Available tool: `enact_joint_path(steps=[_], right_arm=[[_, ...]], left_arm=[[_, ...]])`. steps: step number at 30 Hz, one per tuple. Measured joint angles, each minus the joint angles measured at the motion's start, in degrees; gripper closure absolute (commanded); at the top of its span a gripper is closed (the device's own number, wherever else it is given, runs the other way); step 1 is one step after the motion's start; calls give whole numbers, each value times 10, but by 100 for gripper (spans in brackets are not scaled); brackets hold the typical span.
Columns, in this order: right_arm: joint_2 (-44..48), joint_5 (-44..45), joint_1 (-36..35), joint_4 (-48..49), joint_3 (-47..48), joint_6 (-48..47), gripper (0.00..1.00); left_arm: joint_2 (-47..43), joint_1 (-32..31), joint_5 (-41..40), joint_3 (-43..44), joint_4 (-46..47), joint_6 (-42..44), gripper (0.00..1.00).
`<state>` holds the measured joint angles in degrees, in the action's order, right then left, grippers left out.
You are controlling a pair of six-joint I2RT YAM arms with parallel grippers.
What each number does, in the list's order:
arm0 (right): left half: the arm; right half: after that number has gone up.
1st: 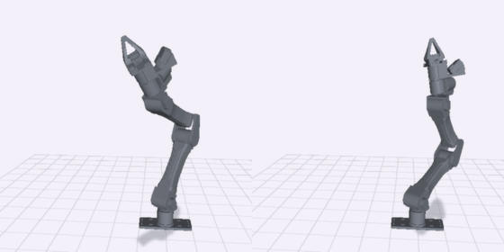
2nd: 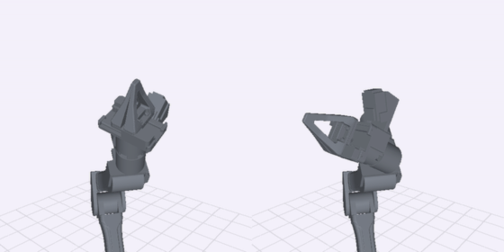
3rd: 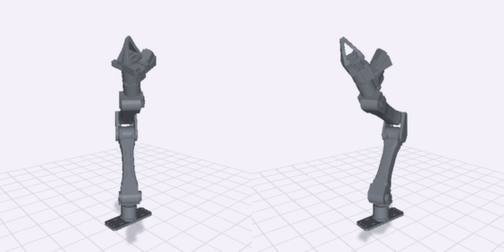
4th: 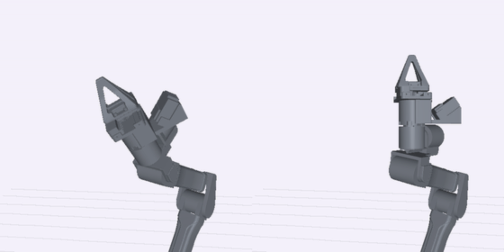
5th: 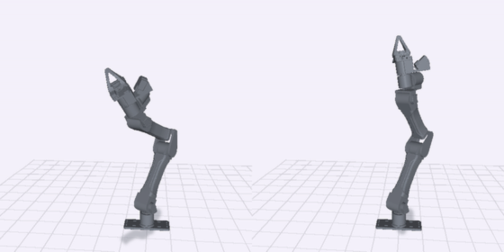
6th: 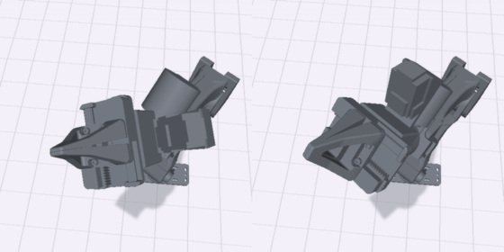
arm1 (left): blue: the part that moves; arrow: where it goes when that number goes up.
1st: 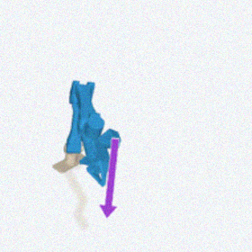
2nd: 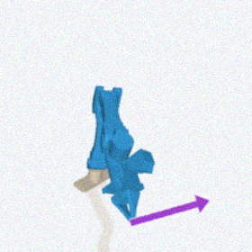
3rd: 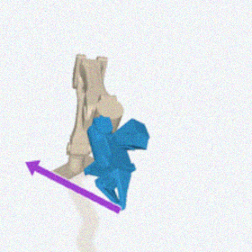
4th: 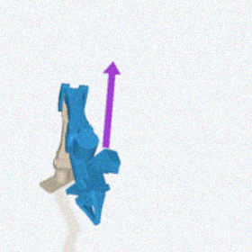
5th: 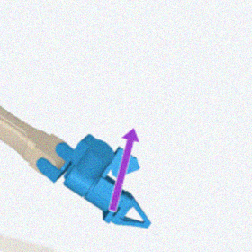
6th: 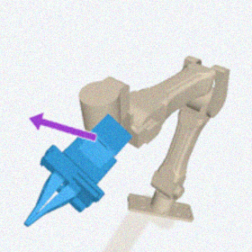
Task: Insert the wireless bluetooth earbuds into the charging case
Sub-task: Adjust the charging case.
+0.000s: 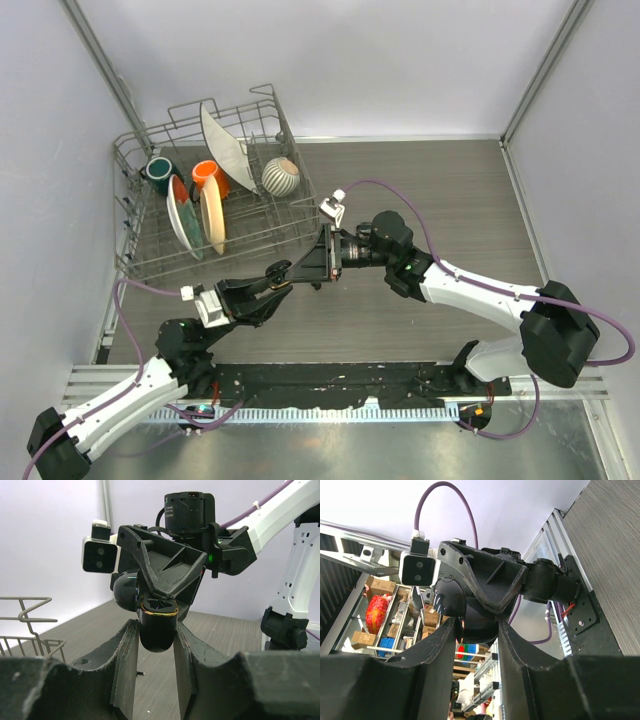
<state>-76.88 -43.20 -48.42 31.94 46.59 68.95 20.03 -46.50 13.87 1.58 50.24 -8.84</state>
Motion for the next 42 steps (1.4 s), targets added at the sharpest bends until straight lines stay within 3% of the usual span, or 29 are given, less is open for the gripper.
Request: enact_joint_path(steps=[23, 31, 42], right_arm=[[0, 3, -1, -2, -3, -3, 99], [0, 7, -1, -15, -3, -14, 99], [0, 12, 0, -39, -3, -35, 99]], left_arm=[[-5, 0, -2, 0, 3, 1, 62], [10, 0, 3, 0, 5, 1, 70], [15, 0, 6, 0, 0, 1, 64]])
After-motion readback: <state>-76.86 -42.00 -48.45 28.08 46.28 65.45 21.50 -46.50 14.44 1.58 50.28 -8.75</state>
